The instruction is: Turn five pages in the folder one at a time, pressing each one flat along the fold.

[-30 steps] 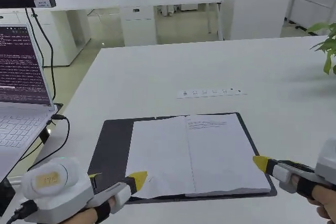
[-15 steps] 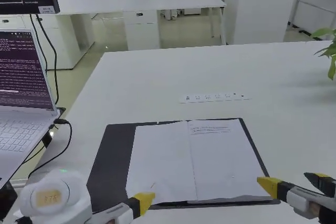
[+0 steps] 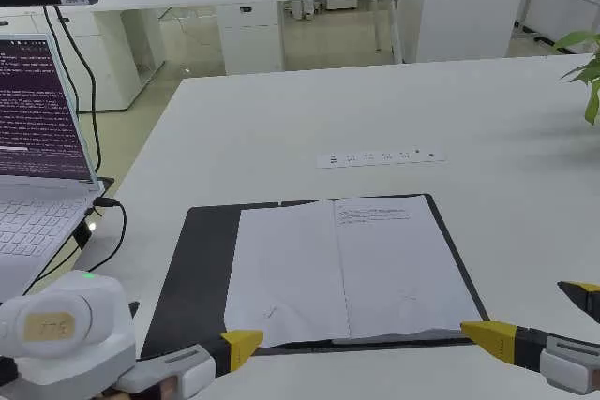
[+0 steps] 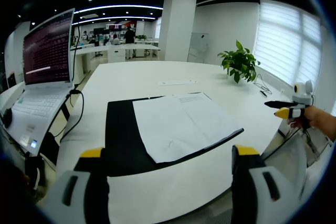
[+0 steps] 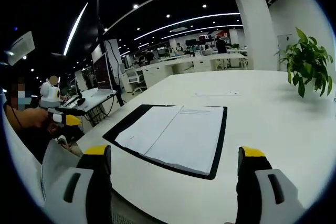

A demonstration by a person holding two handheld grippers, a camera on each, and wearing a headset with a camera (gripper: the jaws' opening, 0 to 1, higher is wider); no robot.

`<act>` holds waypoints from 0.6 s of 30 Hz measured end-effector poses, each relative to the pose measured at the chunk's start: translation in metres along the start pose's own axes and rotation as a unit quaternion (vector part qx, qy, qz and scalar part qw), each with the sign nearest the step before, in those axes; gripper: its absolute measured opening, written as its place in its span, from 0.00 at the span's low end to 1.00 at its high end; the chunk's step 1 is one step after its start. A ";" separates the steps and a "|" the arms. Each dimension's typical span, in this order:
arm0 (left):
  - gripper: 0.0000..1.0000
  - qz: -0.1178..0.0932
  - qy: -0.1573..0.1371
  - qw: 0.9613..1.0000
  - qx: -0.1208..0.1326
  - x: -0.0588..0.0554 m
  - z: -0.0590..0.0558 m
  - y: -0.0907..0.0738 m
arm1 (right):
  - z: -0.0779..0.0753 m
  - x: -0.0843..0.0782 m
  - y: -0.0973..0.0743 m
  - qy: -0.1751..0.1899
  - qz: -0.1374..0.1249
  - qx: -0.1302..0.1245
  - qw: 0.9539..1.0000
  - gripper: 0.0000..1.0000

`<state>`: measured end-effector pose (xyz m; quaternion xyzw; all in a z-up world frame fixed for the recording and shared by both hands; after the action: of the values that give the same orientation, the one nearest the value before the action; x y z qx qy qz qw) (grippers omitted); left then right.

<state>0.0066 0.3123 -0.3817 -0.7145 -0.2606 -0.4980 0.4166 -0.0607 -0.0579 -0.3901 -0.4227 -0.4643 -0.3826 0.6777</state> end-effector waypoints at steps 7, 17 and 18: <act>0.99 0.007 -0.004 1.000 0.009 -0.001 0.010 -0.010 | 0.003 -0.004 0.000 -0.015 0.012 0.005 1.000 0.99; 0.98 0.011 -0.004 1.000 -0.003 -0.007 0.006 -0.006 | 0.009 -0.009 0.003 -0.020 0.023 0.016 0.999 0.95; 0.97 0.012 -0.005 1.000 -0.005 -0.007 0.005 -0.004 | 0.009 -0.009 0.004 -0.019 0.024 0.016 0.999 0.94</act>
<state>0.0032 0.3189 -0.3878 -0.7221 -0.2520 -0.4907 0.4175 -0.0627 -0.0472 -0.3979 -0.4304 -0.4731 -0.3504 0.6842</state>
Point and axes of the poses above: the centre of the closed fingertips' face, and the gripper's own axes: y roughly forward along the fingers, z roughly to its left, x roughly out of its top, the point moved 5 cm from there along -y, roughly backward along the fingers, and after that the axes turned 10 degrees about -z, right-handed, at the moved point
